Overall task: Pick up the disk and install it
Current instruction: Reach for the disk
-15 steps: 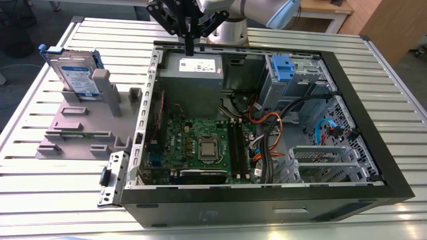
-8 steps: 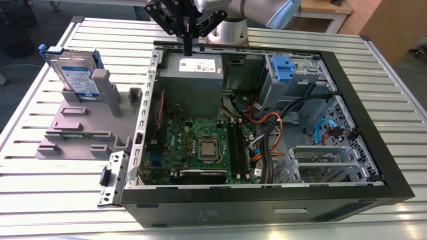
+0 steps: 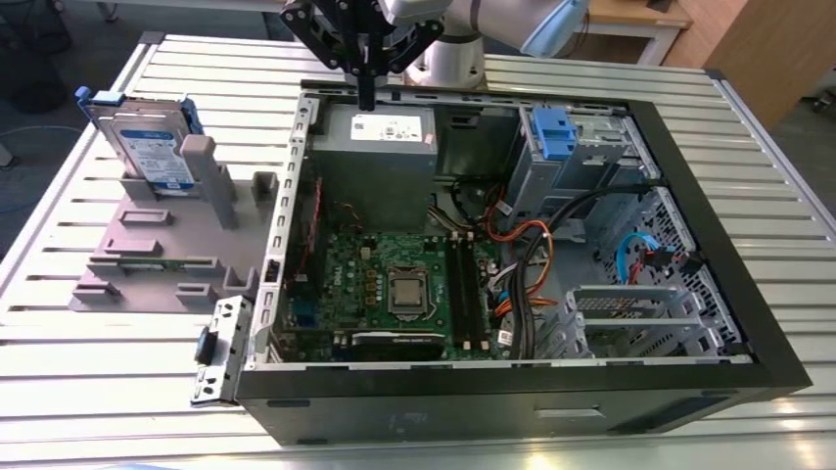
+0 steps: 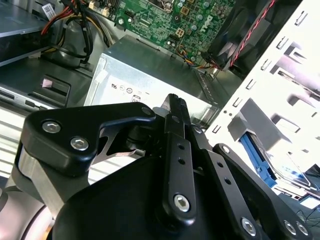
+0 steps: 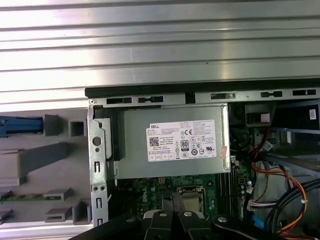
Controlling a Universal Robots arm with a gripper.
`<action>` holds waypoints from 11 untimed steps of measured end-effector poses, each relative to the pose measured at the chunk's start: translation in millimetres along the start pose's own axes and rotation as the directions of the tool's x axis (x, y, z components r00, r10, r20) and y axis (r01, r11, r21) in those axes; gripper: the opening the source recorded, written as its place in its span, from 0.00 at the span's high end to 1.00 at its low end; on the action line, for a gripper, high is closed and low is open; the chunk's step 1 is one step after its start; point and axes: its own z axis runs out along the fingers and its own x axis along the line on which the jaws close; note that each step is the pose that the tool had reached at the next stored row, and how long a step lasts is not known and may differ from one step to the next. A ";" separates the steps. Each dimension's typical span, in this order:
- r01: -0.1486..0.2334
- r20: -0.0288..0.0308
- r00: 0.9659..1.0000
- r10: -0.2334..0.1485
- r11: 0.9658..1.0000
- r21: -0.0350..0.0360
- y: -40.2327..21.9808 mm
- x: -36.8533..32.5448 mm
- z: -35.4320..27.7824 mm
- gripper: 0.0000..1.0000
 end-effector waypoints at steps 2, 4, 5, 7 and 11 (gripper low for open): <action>0.000 0.000 1.000 0.000 1.000 0.002 0.0 0.0 0.0 0.89; 0.000 0.000 1.000 0.000 1.000 0.003 0.0 0.1 0.0 0.89; 0.000 0.000 1.000 0.000 1.000 0.004 0.0 0.1 0.0 0.89; 0.000 0.000 1.000 0.000 1.000 0.006 0.0 0.1 0.0 0.89; 0.000 0.001 1.000 0.000 1.000 0.008 0.0 0.2 0.0 0.89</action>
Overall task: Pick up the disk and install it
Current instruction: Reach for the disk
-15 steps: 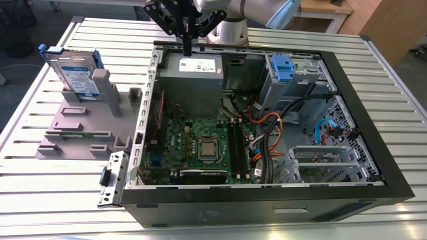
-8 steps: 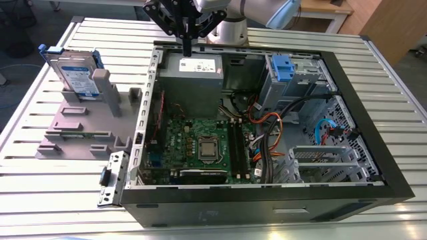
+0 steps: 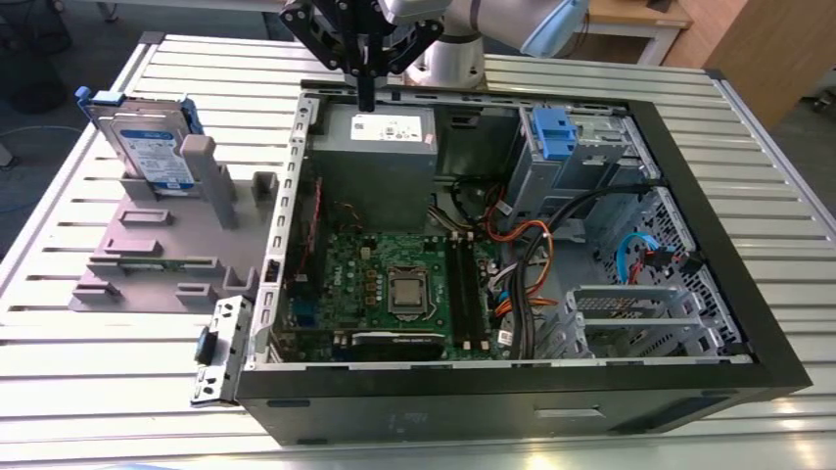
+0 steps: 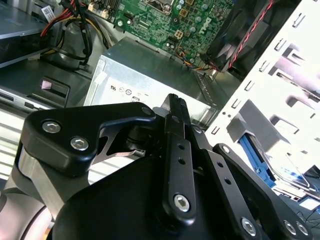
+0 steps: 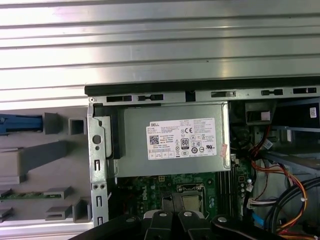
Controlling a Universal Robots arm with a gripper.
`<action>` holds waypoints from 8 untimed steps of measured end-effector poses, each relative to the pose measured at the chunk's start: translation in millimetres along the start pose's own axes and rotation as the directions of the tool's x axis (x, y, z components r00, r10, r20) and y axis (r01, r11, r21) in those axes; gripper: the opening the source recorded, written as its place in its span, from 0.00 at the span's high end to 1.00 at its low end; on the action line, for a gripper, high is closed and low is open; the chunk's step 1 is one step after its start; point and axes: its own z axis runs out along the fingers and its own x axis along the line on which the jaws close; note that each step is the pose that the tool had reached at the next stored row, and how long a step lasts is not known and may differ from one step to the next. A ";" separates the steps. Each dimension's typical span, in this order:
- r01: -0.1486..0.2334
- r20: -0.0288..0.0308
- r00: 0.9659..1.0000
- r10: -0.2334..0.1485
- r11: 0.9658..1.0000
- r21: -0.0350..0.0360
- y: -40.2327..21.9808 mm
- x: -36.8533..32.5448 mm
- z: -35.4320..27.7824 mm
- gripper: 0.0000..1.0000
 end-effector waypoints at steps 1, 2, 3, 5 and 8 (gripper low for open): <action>0.000 0.000 1.000 0.000 1.000 0.000 0.0 0.0 0.0 0.89; 0.000 0.000 1.000 0.000 1.000 0.001 0.0 0.0 0.0 0.89; 0.000 0.000 1.000 0.000 1.000 0.001 0.0 0.0 0.0 0.89; 0.000 0.000 1.000 0.000 1.000 0.002 0.0 0.1 0.0 0.89; 0.000 0.000 1.000 0.000 1.000 0.004 0.0 0.1 0.0 0.89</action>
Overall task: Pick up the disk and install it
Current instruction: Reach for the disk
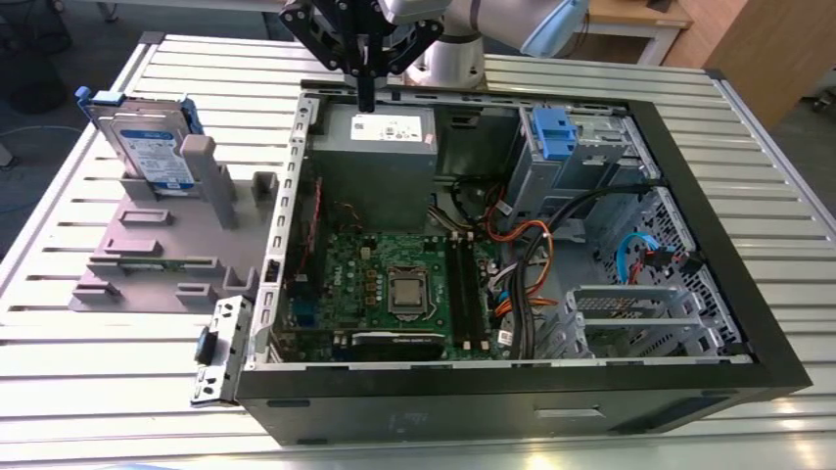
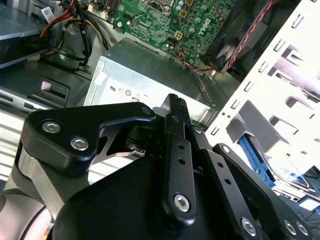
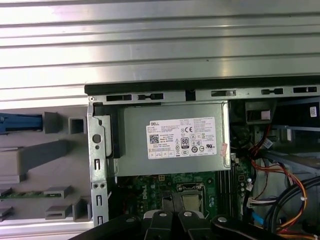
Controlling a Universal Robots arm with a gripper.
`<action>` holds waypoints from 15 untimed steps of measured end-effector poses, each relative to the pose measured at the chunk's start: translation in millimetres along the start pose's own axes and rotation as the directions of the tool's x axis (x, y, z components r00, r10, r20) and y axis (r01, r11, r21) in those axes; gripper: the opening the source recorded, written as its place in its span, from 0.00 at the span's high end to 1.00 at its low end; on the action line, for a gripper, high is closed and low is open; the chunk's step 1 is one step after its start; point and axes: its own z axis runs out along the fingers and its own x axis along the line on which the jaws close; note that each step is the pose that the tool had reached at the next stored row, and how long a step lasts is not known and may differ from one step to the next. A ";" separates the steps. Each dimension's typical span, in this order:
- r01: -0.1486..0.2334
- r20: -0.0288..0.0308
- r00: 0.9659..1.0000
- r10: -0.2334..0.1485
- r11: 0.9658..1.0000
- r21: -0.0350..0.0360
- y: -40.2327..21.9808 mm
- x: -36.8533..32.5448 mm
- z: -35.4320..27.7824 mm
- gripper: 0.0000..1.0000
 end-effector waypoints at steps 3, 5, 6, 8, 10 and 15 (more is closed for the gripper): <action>0.000 0.000 1.000 0.000 1.000 0.003 0.0 0.1 0.0 0.89; 0.000 0.001 1.000 0.000 1.000 0.008 -0.2 2.8 0.0 0.89; 0.000 0.001 1.000 0.000 1.000 0.009 -0.2 2.9 -0.1 0.89; 0.000 0.001 1.000 0.000 1.000 0.009 -0.2 3.3 -0.1 0.89; 0.000 0.001 1.000 0.000 1.000 0.009 -0.2 3.5 -0.1 0.89; 0.000 0.001 1.000 0.000 1.000 0.009 -0.3 4.6 -0.1 0.89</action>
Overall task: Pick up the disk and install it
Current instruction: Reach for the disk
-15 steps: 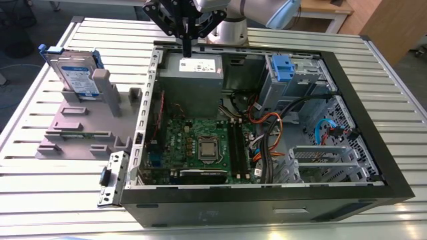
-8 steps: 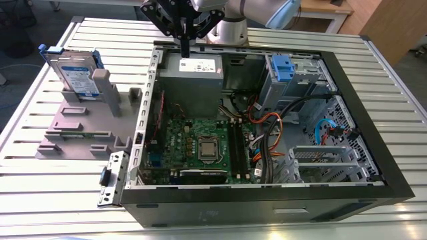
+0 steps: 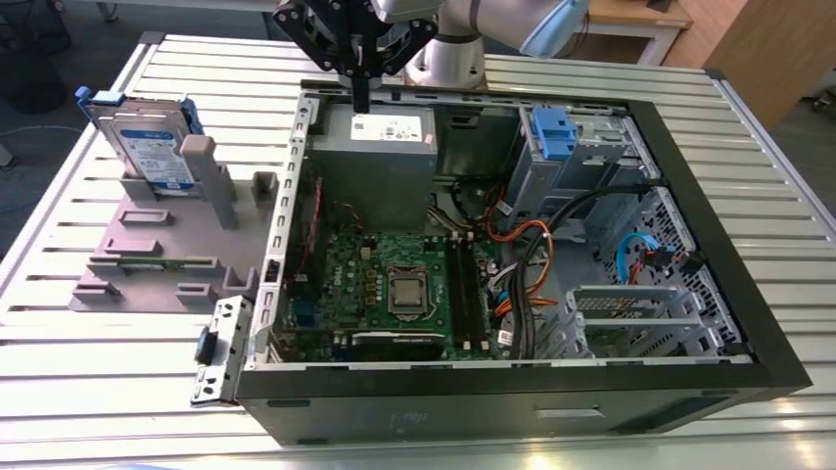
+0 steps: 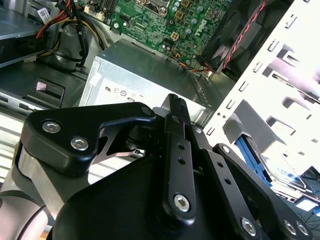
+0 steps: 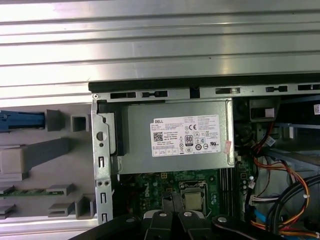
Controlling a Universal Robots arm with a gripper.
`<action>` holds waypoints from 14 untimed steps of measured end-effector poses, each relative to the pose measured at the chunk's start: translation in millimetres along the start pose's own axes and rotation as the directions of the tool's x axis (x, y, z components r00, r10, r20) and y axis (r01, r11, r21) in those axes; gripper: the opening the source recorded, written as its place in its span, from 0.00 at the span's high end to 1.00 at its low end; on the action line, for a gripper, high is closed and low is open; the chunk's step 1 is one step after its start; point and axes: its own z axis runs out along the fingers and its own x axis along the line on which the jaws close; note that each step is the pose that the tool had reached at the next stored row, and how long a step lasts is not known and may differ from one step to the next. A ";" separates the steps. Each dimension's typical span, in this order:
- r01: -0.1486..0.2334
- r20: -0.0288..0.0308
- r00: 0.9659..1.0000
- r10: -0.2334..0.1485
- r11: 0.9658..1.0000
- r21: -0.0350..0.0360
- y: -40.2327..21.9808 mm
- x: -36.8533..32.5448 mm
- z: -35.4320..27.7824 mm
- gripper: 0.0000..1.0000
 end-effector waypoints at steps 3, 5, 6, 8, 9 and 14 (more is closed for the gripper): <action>0.000 0.000 1.000 0.000 1.000 0.004 -0.2 2.3 -0.1 0.89; 0.000 0.000 1.000 0.000 1.000 0.004 -0.2 2.7 -0.1 0.89; 0.000 0.000 1.000 0.000 1.000 0.004 -0.2 2.8 -0.1 0.89; 0.000 0.001 1.000 -0.001 1.000 0.017 -1.1 14.8 0.5 0.89; 0.000 0.001 1.000 -0.001 1.000 0.017 -1.1 14.8 0.5 0.89; 0.001 0.002 1.000 -0.001 1.000 0.028 -1.6 21.2 0.6 0.89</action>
